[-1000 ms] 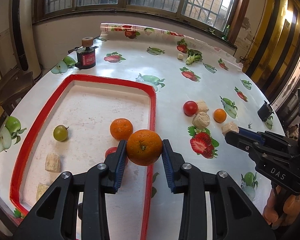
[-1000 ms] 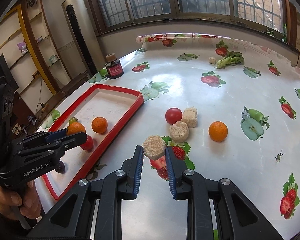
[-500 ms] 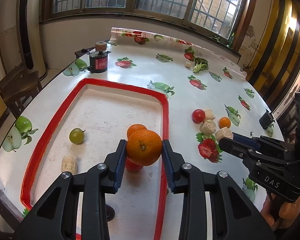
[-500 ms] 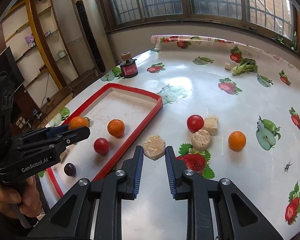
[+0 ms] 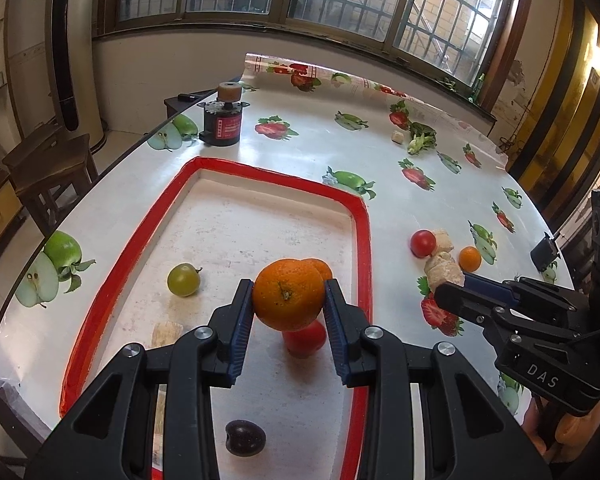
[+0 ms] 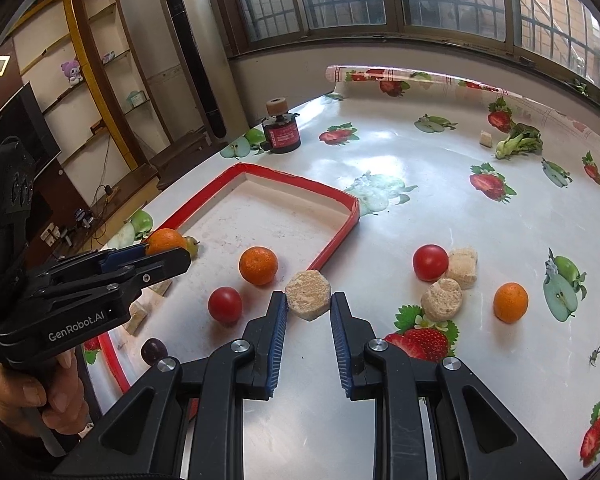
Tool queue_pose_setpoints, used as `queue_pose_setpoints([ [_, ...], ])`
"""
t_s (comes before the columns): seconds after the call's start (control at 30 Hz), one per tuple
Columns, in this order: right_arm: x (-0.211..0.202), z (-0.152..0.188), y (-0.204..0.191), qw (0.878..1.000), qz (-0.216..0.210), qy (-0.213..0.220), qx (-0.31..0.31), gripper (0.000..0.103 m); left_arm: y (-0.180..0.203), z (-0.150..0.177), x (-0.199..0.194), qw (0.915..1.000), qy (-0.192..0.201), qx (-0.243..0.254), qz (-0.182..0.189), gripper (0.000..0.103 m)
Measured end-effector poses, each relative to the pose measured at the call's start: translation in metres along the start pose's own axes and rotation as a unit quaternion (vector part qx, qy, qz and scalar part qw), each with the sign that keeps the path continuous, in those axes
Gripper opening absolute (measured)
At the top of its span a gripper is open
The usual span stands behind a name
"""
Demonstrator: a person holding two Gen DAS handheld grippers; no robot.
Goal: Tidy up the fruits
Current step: 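Carry the orange with left tool while right tool carries the beige cube to the tray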
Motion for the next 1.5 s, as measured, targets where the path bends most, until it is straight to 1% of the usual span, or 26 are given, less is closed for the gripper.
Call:
queue_pose_setpoints([
  [0.3, 0.014, -0.010, -0.009, 1.000, -0.011, -0.005, -0.005, 0.023, -0.017, -0.011, 0.002, 0.9999, 0.002, -0.005, -0.015, 0.032],
  [0.5, 0.022, -0.020, -0.012, 1.000, -0.018, -0.006, -0.006, 0.023, -0.033, -0.020, 0.009, 0.9997, -0.004, -0.011, -0.020, 0.032],
  [0.67, 0.037, -0.040, -0.018, 1.000, -0.027, -0.006, -0.006, 0.023, -0.050, -0.036, 0.020, 0.9995, -0.013, -0.017, -0.023, 0.032],
  [0.83, 0.060, -0.062, -0.027, 1.000, -0.026, -0.010, -0.012, 0.023, -0.070, -0.049, 0.041, 0.9985, -0.036, -0.037, -0.019, 0.032],
  [1.0, 0.089, -0.063, -0.032, 0.999, -0.023, -0.031, -0.011, 0.023, -0.081, -0.049, 0.059, 0.9972, -0.054, -0.037, -0.036, 0.032],
  [1.17, 0.113, -0.053, -0.034, 0.998, -0.020, -0.053, -0.018, 0.023, -0.085, -0.043, 0.071, 0.9960, -0.071, -0.038, -0.038, 0.032],
  [1.4, 0.122, -0.053, -0.031, 0.998, -0.009, -0.055, -0.029, 0.025, -0.084, -0.027, 0.088, 0.9935, -0.100, -0.039, -0.039, 0.032],
  [1.5, 0.124, -0.052, -0.028, 0.998, -0.006, -0.057, -0.029, 0.025, -0.085, -0.025, 0.090, 0.9935, -0.099, -0.039, -0.040, 0.032],
])
Point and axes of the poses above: each gripper's, at about its wrist camera, not at the fingertips, and x roughly the way its jaws point, y to its right, z to its underside, the point moved 9 cm from there along x, roughly the way its jaws point, and after that the axes turned 7 degrees about z, right-handed, at the moved point
